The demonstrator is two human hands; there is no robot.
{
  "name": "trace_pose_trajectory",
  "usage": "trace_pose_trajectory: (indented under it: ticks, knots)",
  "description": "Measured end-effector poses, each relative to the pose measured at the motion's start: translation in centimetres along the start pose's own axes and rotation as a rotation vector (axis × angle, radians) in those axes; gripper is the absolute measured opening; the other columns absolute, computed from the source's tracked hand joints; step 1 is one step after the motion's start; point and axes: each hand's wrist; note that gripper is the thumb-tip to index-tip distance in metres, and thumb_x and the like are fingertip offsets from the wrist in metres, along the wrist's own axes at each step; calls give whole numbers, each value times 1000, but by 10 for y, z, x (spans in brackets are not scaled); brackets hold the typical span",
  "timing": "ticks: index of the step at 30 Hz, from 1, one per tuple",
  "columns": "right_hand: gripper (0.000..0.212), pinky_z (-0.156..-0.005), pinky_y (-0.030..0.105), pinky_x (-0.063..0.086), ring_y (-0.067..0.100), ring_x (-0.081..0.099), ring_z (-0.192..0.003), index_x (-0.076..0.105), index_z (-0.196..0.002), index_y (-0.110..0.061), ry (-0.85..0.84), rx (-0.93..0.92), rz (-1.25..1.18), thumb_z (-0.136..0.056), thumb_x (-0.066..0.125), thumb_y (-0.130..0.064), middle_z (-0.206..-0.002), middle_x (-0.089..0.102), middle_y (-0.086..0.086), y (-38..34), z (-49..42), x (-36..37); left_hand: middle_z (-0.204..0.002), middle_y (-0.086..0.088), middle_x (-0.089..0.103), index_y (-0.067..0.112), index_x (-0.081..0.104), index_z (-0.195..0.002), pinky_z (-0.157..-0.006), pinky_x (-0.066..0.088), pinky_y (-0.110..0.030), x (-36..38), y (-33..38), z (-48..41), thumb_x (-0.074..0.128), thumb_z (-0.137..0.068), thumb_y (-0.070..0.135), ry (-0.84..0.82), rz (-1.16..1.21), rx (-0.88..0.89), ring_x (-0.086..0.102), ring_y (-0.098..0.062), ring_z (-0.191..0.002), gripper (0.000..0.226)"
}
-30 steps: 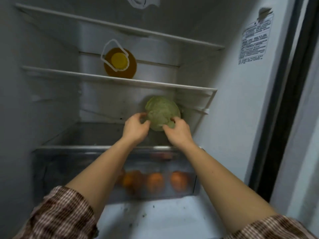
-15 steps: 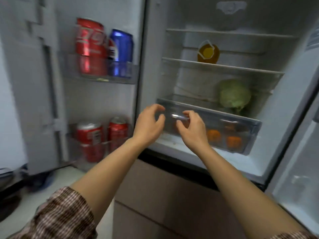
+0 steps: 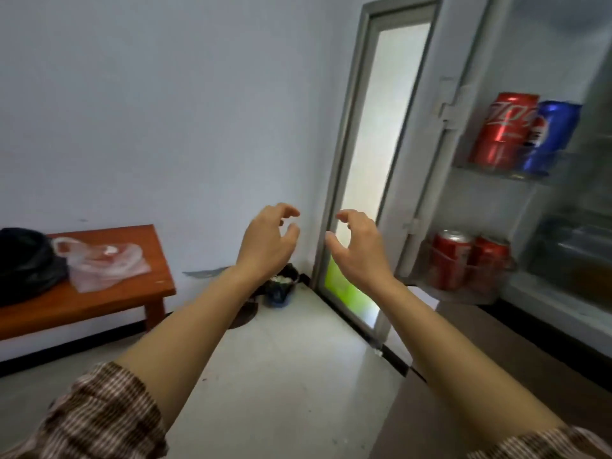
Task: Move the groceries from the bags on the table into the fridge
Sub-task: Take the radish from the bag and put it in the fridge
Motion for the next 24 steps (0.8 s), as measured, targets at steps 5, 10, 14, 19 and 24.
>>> trace_pose_trajectory:
  ticks: [5,10,14,19,24]
  knots:
    - [41,-99,34,37,22,46,-122,52,-128,-12,-144,-37,-92,-91,58,-28,-128,55,6,-117,-9,132,-118,-5,59,18,60,-116,-91,43,-31,-136,-125,13,51,-92,17,15,-190,-160,55,-18,-104,26]
    - [45,-99,39,42,20,45,-122,47,-132,-18,-329,-80,-106,-91,55,-36,-133,51,3,-230,-5,261,-119,-5,60,19,60,-114,-93,47,-38,-264,-238,36,51,-91,21,39,-328,-342,55,-21,-107,25]
    - [48,-101,39,40,23,43,-123,45,-136,-15,-466,-189,-116,-92,54,-33,-135,49,6,-314,-10,343,-118,-2,57,19,59,-118,-76,42,-23,-353,-314,55,52,-94,21,87,-375,-471,54,-13,-95,25]
    - [49,-102,42,42,27,42,-129,46,-135,-14,-546,-282,-145,-93,53,-37,-140,48,8,-397,-21,438,-127,-4,53,19,55,-124,-77,43,-28,-433,-400,70,50,-95,26,126,-398,-558,50,-10,-93,30]
    - [50,-102,44,42,26,40,-129,41,-139,-16,-622,-362,-167,-94,52,-34,-138,47,6,-478,-41,555,-124,-2,55,19,55,-124,-72,50,-33,-512,-505,64,50,-96,24,180,-443,-620,41,3,-64,29]
Point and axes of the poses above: each hand's wrist, its own z-axis away from the middle knuckle, its own x-axis out of the palm, y = z × x
